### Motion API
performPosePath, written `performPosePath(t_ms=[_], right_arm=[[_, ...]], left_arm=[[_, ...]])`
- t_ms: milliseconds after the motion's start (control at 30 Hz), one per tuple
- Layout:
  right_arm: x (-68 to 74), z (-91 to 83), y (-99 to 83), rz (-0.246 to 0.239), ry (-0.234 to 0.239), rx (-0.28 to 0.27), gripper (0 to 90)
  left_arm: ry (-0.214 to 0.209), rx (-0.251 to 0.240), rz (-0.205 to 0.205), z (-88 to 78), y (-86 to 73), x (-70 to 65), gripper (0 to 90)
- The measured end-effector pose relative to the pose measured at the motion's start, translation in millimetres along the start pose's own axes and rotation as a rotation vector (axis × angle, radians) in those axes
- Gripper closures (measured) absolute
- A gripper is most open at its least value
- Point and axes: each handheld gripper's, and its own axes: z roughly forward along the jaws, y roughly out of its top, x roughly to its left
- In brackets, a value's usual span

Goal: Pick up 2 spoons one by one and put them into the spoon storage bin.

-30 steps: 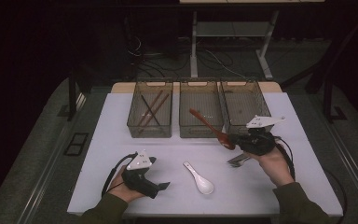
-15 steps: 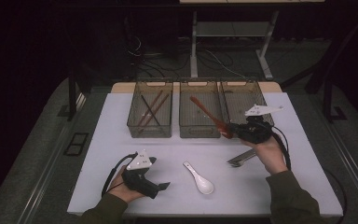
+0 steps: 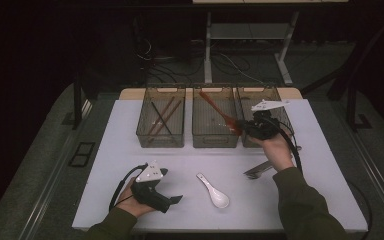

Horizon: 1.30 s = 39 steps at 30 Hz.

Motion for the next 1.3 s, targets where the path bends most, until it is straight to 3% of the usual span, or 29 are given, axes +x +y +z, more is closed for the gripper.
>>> performPosePath(t_ms=[267,500,600,833,1000,1100,1200,1300], right_arm=[[-4.3,19.2,8.2,0.009,-0.047,0.019,85.6],[-3.5,35.1,6.8,0.013,-0.059,0.048,84.1],[-3.6,36.4,6.1,0.021,-0.064,0.033,74.7],[-4.8,32.9,5.8,0.052,-0.01,0.008,54.7],[-4.6,28.7,1.8,0.071,0.023,-0.022,46.7],[-3.5,26.1,0.1,0.065,0.024,-0.03,42.5],[-2.2,20.7,-3.0,0.093,0.02,-0.061,36.3],[-0.4,16.6,-6.1,0.082,0.012,-0.076,30.2]], left_arm=[[-0.001,-0.005,-0.002,0.2,0.1,-0.5,0.0],[0.001,-0.001,0.002,0.4,0.0,-0.2,0.0],[0.0,-0.002,0.003,0.1,0.1,-0.3,0.0],[0.001,0.0,0.004,0.3,0.1,-0.4,0.0],[-0.002,-0.001,-0.002,0.3,-0.1,-0.6,0.0],[-0.005,0.009,0.014,-0.8,-0.1,0.2,0.0],[-0.004,0.016,0.016,-0.7,-0.1,0.6,0.0],[0.0,0.019,0.015,-0.4,0.0,0.4,0.0]])
